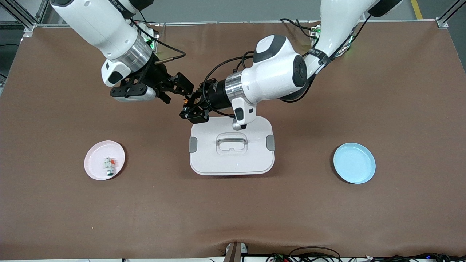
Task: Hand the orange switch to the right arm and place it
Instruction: 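Close the right gripper on the orange switch's cap end, then open the left gripper and withdraw it while the right gripper pulls away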
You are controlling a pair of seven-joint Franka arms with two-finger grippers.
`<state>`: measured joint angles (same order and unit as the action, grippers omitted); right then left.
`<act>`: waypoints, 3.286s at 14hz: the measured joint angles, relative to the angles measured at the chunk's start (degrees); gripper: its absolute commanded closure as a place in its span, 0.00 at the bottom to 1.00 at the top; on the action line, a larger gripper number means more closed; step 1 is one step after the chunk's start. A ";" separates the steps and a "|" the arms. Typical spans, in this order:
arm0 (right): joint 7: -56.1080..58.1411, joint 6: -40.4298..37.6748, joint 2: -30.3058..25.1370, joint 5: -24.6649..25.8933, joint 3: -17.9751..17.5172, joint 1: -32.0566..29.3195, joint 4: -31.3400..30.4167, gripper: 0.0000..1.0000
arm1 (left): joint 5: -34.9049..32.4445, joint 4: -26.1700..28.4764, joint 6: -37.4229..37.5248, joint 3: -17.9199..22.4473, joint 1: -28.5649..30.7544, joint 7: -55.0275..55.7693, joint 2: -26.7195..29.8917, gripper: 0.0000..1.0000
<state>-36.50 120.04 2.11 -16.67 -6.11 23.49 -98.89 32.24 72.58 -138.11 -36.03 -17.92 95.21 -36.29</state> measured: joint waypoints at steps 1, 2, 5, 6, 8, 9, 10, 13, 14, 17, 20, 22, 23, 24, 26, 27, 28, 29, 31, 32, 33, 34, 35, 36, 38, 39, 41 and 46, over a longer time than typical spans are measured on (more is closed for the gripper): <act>0.04 0.04 0.00 0.00 -0.01 0.01 -0.18 0.00 | 0.00 0.00 0.00 0.00 0.00 0.00 0.00 1.00; 0.06 0.51 0.00 0.00 -0.03 0.03 -0.62 0.00 | 0.00 0.00 0.00 0.00 0.00 0.00 0.00 1.00; 0.08 5.02 0.10 0.00 -0.25 0.18 -3.70 0.00 | 0.00 0.00 0.00 0.00 0.00 0.00 0.00 1.00; 0.08 5.63 0.12 0.00 -0.32 0.20 -4.33 0.00 | 0.00 0.00 0.00 0.00 0.00 0.00 0.00 1.00; 0.05 5.80 0.11 0.00 -0.39 0.22 -4.53 0.00 | 0.00 0.00 0.00 0.00 0.00 0.00 0.00 1.00; 0.04 5.84 0.11 -0.03 -0.42 0.23 -4.53 0.00 | 0.00 0.00 0.00 0.00 0.00 0.00 0.00 1.00; 0.03 5.88 0.10 -0.03 -0.44 0.23 -4.53 0.08 | 0.00 0.00 0.00 0.00 0.00 0.00 0.00 1.00; 0.02 5.94 0.10 -0.03 -0.53 0.28 -4.52 0.62 | 0.00 0.03 0.00 0.00 0.00 0.00 0.00 1.00; 0.02 6.02 0.10 -0.05 -0.62 0.40 -4.51 0.73 | 0.00 0.04 0.00 0.00 0.00 0.00 0.00 1.00; -1.47 6.51 0.08 -0.31 -0.95 0.90 -3.99 1.00 | 0.00 0.33 0.00 0.00 -0.18 0.00 -0.13 1.00; -1.35 6.41 0.05 -0.28 -1.00 1.04 -3.78 1.00 | 0.00 0.32 0.12 -0.01 -0.24 -0.03 -0.13 1.00; -1.35 6.41 0.05 -0.28 -1.00 1.04 -3.77 1.00 | 0.00 0.32 0.13 -0.01 -0.24 -0.03 -0.13 0.96; -1.35 6.42 0.05 -0.28 -1.00 1.04 -3.77 1.00 | 0.00 0.32 0.14 -0.01 -0.24 -0.03 -0.13 0.72; -1.35 6.42 0.05 -0.28 -1.00 1.05 -3.77 1.00 | 0.00 0.32 0.14 -0.01 -0.23 -0.03 -0.13 0.01; -2.25 6.44 0.06 -0.32 -1.00 1.12 -3.77 1.00 | -0.36 0.30 -0.08 0.00 -0.19 -0.09 -0.13 0.00; -2.83 6.44 0.06 -0.32 -1.00 1.15 -3.77 1.00 | -1.41 0.27 -0.20 0.01 -0.11 -0.09 -0.12 0.00; -3.13 6.44 0.06 -0.32 -1.00 1.17 -3.77 1.00 | -2.33 0.22 -0.22 0.01 -0.03 -0.09 -0.12 0.00; -3.33 6.44 0.06 -0.32 -1.00 1.18 -3.77 1.00 | -2.72 0.18 -0.24 0.02 0.02 -0.09 -0.12 0.00; -3.41 6.44 0.06 -0.32 -1.00 1.18 -3.77 1.00 | -2.95 0.09 -0.30 0.05 0.16 -0.09 -0.09 0.00; -3.41 6.47 0.06 -0.32 -0.98 1.18 -3.77 1.00 | -3.26 0.04 -0.28 0.05 0.28 -0.09 -0.03 0.00; -3.39 6.50 0.06 -0.28 -0.88 1.18 -3.76 1.00 | -4.11 0.04 -0.27 0.07 0.39 -0.09 0.07 0.00; -3.21 6.53 0.07 -0.13 -0.67 1.18 -3.76 1.00 | -5.92 0.03 -0.16 0.09 0.69 -0.07 0.19 0.00; -2.43 6.35 0.08 0.00 -0.36 1.14 -3.76 1.00 | -8.70 0.00 0.38 0.09 1.39 0.00 0.41 0.00; -0.92 5.07 0.08 0.02 -0.03 0.95 -3.74 1.00 | -11.67 -0.06 1.36 0.13 2.52 0.04 0.71 0.00; 2.91 0.84 0.06 0.15 0.41 -0.69 -3.65 1.00 | -17.55 -0.19 3.79 0.20 5.38 0.04 1.61 0.00; 5.61 -1.69 0.05 0.40 0.59 -2.27 -3.56 1.00 | -20.61 -0.22 5.34 0.20 7.02 0.00 2.17 0.00; 11.21 -6.74 0.04 1.79 0.83 -6.46 -3.40 1.00 | -28.49 -0.23 10.55 0.20 9.59 -0.94 3.26 0.00; 21.35 -13.65 0.03 6.01 1.14 -14.89 -3.42 1.00 | -45.82 -0.23 25.81 0.29 12.79 -4.92 5.20 0.00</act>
<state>-15.15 106.38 2.14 -10.67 -4.98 8.60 -102.31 -13.58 72.34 -112.30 -35.74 -5.13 90.29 -31.09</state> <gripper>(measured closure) 0.652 0.000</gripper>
